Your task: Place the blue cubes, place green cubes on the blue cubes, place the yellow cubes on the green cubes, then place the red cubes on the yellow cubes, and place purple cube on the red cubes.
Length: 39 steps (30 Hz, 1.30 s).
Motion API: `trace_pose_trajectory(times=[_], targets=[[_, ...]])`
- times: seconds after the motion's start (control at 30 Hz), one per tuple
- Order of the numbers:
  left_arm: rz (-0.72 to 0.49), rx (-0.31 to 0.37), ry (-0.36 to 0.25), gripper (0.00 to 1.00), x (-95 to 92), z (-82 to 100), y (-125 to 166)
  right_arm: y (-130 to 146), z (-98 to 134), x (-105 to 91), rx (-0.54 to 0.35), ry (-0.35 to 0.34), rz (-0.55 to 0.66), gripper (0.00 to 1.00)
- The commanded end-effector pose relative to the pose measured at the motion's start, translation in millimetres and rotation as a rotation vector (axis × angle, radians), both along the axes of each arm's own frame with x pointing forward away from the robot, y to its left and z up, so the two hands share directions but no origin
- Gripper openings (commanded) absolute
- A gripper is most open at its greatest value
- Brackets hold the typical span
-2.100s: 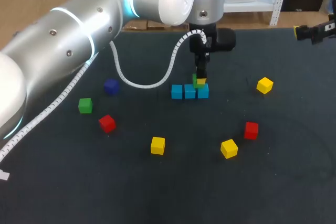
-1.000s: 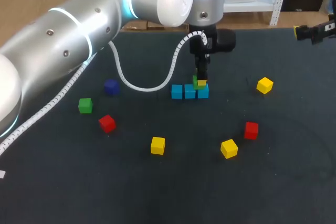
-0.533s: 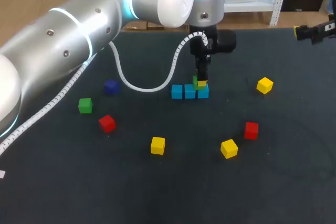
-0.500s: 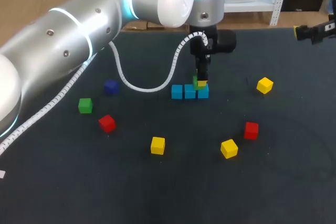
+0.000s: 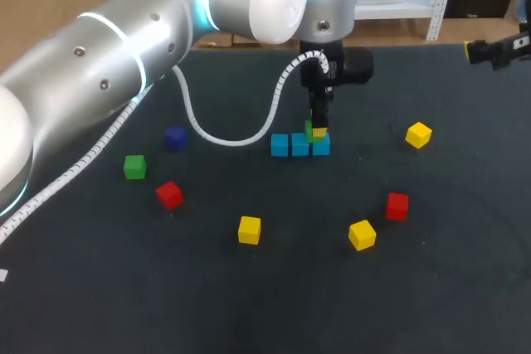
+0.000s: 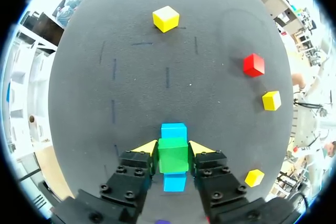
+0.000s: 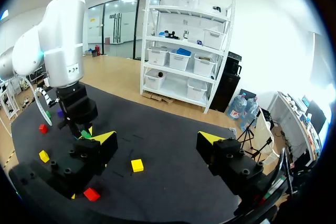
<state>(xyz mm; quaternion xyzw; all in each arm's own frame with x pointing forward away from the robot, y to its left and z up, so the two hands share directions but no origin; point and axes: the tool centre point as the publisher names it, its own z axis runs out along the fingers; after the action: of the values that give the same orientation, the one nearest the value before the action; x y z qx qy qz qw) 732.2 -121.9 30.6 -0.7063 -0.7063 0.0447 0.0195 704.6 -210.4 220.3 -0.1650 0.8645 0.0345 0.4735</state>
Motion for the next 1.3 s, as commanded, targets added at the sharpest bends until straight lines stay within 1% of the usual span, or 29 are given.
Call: trace_pose_trajectory(times=[0.03,0.07,0.1,0.13,0.17,0.7,0.73,0.77,0.83,0.87,0.93,1.0,1.13,1.3], targets=[[-0.005,0.000,-0.006,0.36,-1.7,-0.4,1.9,-0.7,-4.1,1.3,0.020,-0.049,0.009,1.00],[-0.006,0.001,-0.006,0.45,-1.7,-0.4,2.0,-0.7,-4.1,1.3,0.020,-0.049,0.009,1.00],[-0.008,0.001,-0.006,0.61,-1.6,-0.5,2.1,-0.7,-4.1,1.3,0.020,-0.049,0.009,1.00],[-0.007,0.002,-0.007,0.90,-1.7,-0.5,2.2,-0.7,-4.1,1.3,0.020,-0.049,0.009,1.00],[-0.008,0.002,-0.007,1.00,-1.7,-0.5,2.2,-0.7,-4.1,1.3,0.020,-0.049,0.009,1.00],[-0.013,-0.004,-0.012,1.00,-1.4,1.3,2.9,-0.7,-4.1,1.3,0.020,-0.049,0.009,1.00],[-0.013,-0.005,-0.012,0.96,-1.4,1.4,3.1,-0.7,-4.1,1.3,0.020,-0.049,0.009,1.00],[-0.012,-0.005,-0.012,0.90,-1.4,1.6,3.4,-0.7,-4.1,1.3,0.020,-0.049,0.009,1.00],[-0.013,-0.006,-0.013,0.72,-1.8,2.1,3.8,-0.7,-4.1,1.3,0.020,-0.049,0.009,1.00],[-0.013,-0.006,-0.013,0.67,-1.9,2.2,3.9,-0.7,-4.1,1.3,0.020,-0.049,0.009,1.00],[-0.015,-0.006,-0.013,0.62,-2.5,2.2,4.4,-0.7,-4.1,1.3,0.020,-0.049,0.009,1.00],[-0.014,-0.006,-0.012,0.52,-2.9,1.8,5.0,-0.7,-4.1,1.3,0.020,-0.049,0.009,1.00],[-0.017,-0.007,-0.011,0.47,-4.5,2.3,5.6,-0.7,-4.1,1.3,0.020,-0.049,0.009,1.00],[-0.022,-0.006,-0.013,0.47,-5.0,2.6,5.8,-0.7,-4.1,1.3,0.020,-0.049,0.009,1.00]])
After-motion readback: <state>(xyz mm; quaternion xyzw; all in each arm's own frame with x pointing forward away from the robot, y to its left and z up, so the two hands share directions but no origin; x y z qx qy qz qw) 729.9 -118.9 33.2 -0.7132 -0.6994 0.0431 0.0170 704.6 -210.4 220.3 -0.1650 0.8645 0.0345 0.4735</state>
